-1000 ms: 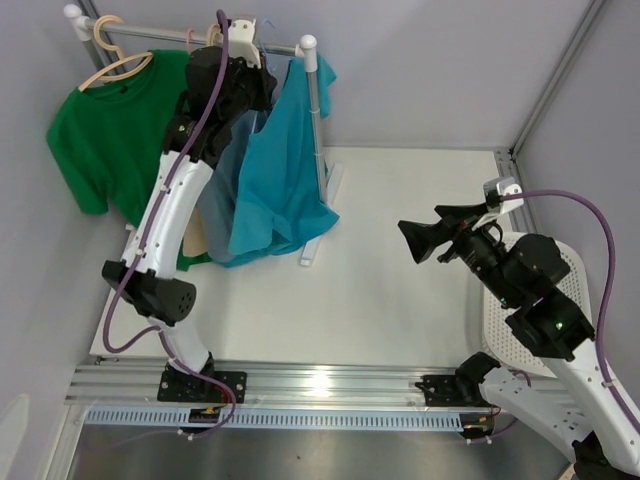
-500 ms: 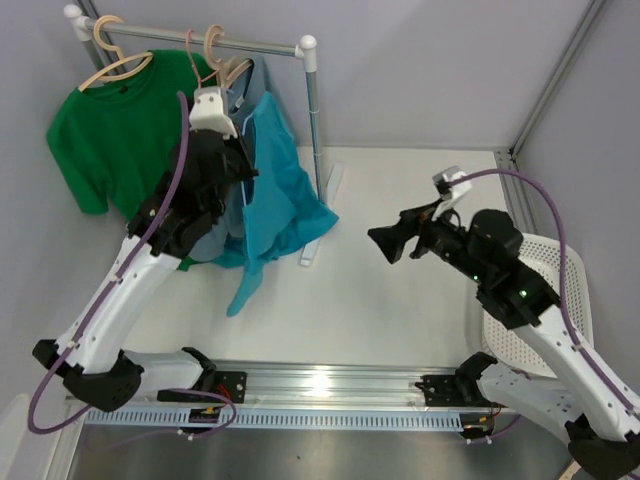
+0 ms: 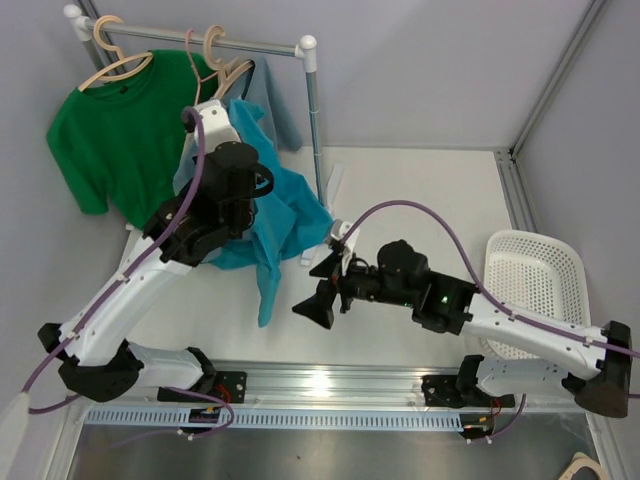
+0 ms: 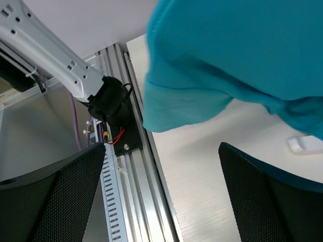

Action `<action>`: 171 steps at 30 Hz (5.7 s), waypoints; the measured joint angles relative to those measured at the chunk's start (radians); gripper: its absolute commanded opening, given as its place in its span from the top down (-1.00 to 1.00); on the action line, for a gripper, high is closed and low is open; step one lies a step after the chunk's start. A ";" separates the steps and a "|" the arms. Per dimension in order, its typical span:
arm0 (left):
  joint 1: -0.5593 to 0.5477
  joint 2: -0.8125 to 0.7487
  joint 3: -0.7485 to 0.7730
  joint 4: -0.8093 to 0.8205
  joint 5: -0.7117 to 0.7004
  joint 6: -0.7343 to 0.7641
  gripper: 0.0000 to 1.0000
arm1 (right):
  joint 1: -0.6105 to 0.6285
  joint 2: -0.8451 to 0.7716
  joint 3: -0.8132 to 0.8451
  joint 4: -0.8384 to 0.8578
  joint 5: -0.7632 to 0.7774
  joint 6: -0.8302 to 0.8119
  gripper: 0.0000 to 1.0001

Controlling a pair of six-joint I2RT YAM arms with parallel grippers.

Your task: Remove the t-shirt from the hanger

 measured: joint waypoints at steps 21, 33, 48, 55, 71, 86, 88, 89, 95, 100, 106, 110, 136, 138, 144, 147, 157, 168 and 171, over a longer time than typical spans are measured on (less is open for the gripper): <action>-0.003 -0.003 0.025 -0.022 0.035 -0.050 0.99 | 0.185 0.249 -0.016 0.252 0.184 -0.014 1.00; 0.146 0.151 0.200 -0.070 0.244 -0.016 0.99 | 0.529 0.084 -0.181 0.263 0.512 0.100 1.00; 0.040 -0.465 -0.090 -0.239 0.775 -0.049 0.99 | 0.050 0.211 -0.024 0.149 0.389 0.079 1.00; 0.040 -0.611 -0.159 -0.447 0.740 -0.065 0.99 | -0.057 0.379 0.075 0.138 0.339 0.090 0.51; 0.038 -0.540 0.050 -0.390 0.343 0.075 0.99 | 0.053 0.981 0.379 -0.081 0.321 0.091 0.91; 0.092 -0.151 0.073 -0.072 0.502 0.273 0.99 | 0.069 0.031 0.177 -0.556 0.441 0.266 1.00; 0.145 -0.093 0.103 -0.060 0.544 0.271 0.99 | 0.012 -0.055 0.351 -0.612 0.532 0.266 1.00; 0.173 -0.060 0.123 -0.063 0.564 0.269 0.99 | -0.008 -0.076 0.450 -0.647 0.589 0.263 1.00; 0.255 0.098 0.198 -0.030 0.611 0.282 0.99 | -0.037 -0.099 0.855 -0.877 0.988 0.287 1.00; 0.294 0.175 0.198 0.033 0.659 0.309 0.99 | -0.038 -0.117 0.947 -1.116 1.268 0.364 1.00; 0.344 0.229 0.198 0.125 0.723 0.328 0.99 | -0.040 -0.189 0.949 -1.224 1.430 0.454 1.00; 0.359 0.256 0.209 0.185 0.762 0.339 0.99 | -0.042 -0.240 0.885 -1.236 1.505 0.503 1.00; 0.418 0.374 0.328 0.236 0.924 0.343 0.99 | 0.452 -0.441 0.583 -0.531 1.674 -0.237 1.00; 0.419 0.375 0.328 0.235 0.924 0.343 0.99 | 0.421 -0.430 0.623 -0.530 1.679 -0.229 1.00; 0.419 0.375 0.329 0.235 0.927 0.343 0.99 | 0.114 -0.340 0.607 -0.461 1.571 -0.262 1.00; 0.419 0.374 0.329 0.235 0.933 0.343 0.99 | -0.023 -0.364 0.482 -0.392 1.342 -0.260 1.00; 0.427 0.386 0.392 0.219 1.003 0.342 0.99 | -0.313 -0.152 0.629 -0.389 1.011 -0.274 1.00; 0.472 0.407 0.402 0.211 1.075 0.316 0.99 | -1.659 0.190 0.609 -0.508 -0.077 0.176 1.00; 0.472 0.407 0.403 0.212 1.086 0.315 0.99 | -1.727 0.135 0.616 -0.592 -0.068 0.183 1.00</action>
